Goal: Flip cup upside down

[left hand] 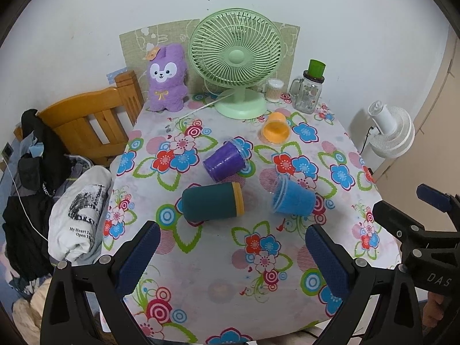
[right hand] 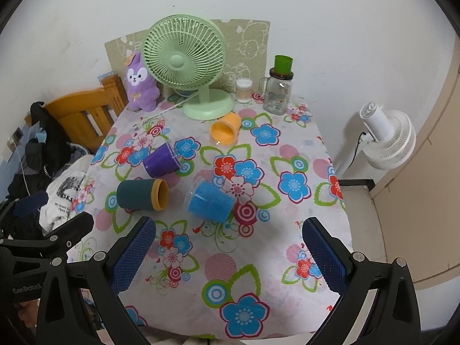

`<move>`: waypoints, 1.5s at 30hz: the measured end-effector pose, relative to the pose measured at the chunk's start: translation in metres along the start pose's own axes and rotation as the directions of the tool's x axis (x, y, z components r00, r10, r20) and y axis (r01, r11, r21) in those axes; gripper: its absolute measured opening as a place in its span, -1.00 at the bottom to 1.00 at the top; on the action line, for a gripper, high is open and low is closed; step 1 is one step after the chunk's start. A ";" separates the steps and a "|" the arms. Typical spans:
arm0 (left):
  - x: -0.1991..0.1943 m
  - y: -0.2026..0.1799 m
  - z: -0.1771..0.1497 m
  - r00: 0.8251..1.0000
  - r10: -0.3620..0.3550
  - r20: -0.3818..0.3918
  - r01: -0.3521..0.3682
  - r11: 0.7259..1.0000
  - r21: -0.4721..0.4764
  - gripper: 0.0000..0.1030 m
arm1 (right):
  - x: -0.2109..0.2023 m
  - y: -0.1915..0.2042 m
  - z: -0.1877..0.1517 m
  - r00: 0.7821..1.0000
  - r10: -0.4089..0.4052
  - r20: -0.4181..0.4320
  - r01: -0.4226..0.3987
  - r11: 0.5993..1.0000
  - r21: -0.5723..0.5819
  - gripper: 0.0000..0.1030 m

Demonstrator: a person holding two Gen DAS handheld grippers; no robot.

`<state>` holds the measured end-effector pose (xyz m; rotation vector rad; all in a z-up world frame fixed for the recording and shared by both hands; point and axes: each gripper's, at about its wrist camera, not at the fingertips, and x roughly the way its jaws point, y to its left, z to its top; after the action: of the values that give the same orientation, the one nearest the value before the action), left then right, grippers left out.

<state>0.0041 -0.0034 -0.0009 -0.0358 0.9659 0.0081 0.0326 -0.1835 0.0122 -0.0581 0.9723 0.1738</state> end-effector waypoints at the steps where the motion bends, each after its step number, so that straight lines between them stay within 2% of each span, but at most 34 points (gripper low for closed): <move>1: 0.002 0.001 0.002 1.000 0.000 -0.005 0.000 1.000 0.007 0.98 | 0.002 0.001 0.002 1.000 0.004 -0.005 -0.004 1.000 -0.005 0.99; 13: 0.034 0.016 0.023 0.998 -0.002 -0.060 0.006 0.998 0.065 0.98 | 0.036 0.011 0.020 0.998 0.014 -0.057 -0.016 0.999 -0.030 0.99; 18: 0.055 0.029 0.031 0.995 -0.010 -0.096 0.015 0.998 0.055 0.98 | 0.054 0.017 0.028 0.997 0.014 -0.079 -0.017 0.999 -0.034 0.99; 24: 0.086 0.042 0.035 0.988 -0.018 -0.155 0.014 0.999 -0.029 0.98 | 0.078 0.022 0.039 0.995 0.027 -0.097 -0.034 0.997 -0.064 0.99; 32: 0.126 0.044 0.032 0.975 -0.011 -0.224 -0.016 0.993 -0.116 0.98 | 0.123 0.029 0.057 0.988 0.060 -0.143 -0.083 0.984 -0.160 0.99; 41: 0.163 0.053 0.023 0.955 0.008 -0.295 -0.083 0.966 -0.243 0.96 | 0.166 0.044 0.072 0.973 0.114 -0.200 -0.159 0.962 -0.223 0.99; 45: 0.173 0.052 0.024 0.954 -0.011 -0.301 -0.075 0.959 -0.273 0.96 | 0.185 0.048 0.078 0.962 0.136 -0.235 -0.190 0.955 -0.226 0.99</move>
<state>0.1205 0.0480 -0.1308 -0.2920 1.2643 0.1756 0.1897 -0.1039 -0.0955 -0.2295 1.1705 0.4493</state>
